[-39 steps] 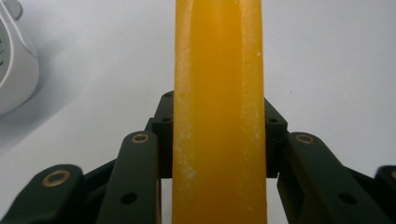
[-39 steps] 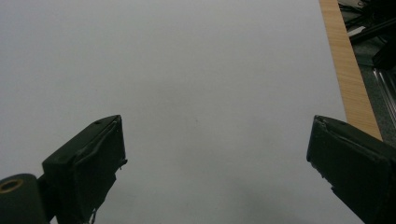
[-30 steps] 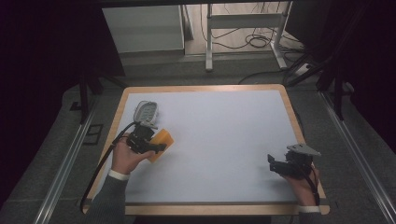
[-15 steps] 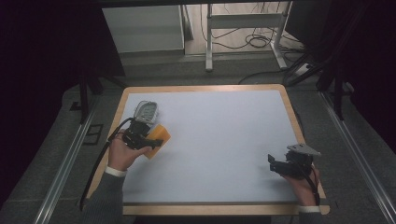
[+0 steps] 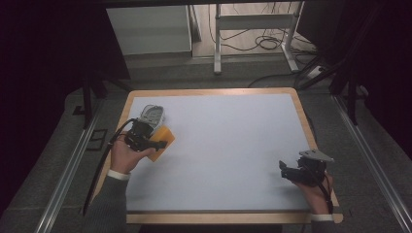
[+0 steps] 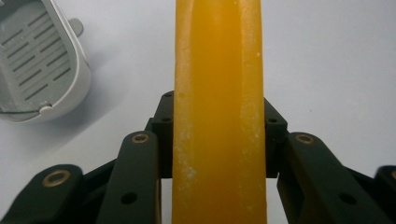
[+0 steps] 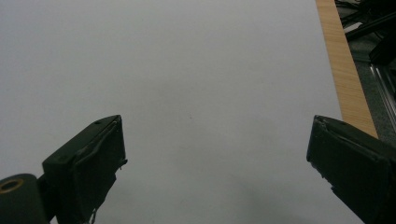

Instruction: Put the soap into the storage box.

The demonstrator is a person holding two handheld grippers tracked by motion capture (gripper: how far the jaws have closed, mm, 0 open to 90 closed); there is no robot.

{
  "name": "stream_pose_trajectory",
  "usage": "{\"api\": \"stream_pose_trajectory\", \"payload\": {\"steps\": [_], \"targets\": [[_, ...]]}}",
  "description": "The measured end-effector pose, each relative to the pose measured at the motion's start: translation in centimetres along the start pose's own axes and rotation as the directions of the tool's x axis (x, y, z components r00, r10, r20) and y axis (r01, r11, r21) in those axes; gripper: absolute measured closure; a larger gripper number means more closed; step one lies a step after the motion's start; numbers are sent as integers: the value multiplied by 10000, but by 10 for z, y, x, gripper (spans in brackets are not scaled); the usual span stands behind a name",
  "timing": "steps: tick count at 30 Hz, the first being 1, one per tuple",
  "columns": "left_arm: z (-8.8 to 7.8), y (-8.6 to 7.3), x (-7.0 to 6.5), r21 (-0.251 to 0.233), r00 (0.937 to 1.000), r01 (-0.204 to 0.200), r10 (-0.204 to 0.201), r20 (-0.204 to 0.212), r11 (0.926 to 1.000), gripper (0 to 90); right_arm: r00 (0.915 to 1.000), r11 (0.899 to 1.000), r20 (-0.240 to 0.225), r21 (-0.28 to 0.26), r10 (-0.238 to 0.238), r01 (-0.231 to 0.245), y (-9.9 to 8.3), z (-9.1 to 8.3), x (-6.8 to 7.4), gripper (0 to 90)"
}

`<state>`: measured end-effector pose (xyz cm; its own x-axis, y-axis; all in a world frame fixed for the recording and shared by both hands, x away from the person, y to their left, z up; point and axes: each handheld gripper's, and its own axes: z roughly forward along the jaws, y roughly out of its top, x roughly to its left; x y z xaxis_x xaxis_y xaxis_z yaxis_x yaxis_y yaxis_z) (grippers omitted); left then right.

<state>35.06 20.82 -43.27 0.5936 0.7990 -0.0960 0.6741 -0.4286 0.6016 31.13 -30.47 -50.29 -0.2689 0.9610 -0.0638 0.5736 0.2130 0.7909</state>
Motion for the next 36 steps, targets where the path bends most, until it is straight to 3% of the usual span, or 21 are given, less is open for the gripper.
{"api": "stream_pose_trajectory", "payload": {"steps": [36], "targets": [[0,17,9,126,9999,68,-67,-92,9999,606,10000,9999,46,-68,77,-77,0,-1,-3,46]]}}
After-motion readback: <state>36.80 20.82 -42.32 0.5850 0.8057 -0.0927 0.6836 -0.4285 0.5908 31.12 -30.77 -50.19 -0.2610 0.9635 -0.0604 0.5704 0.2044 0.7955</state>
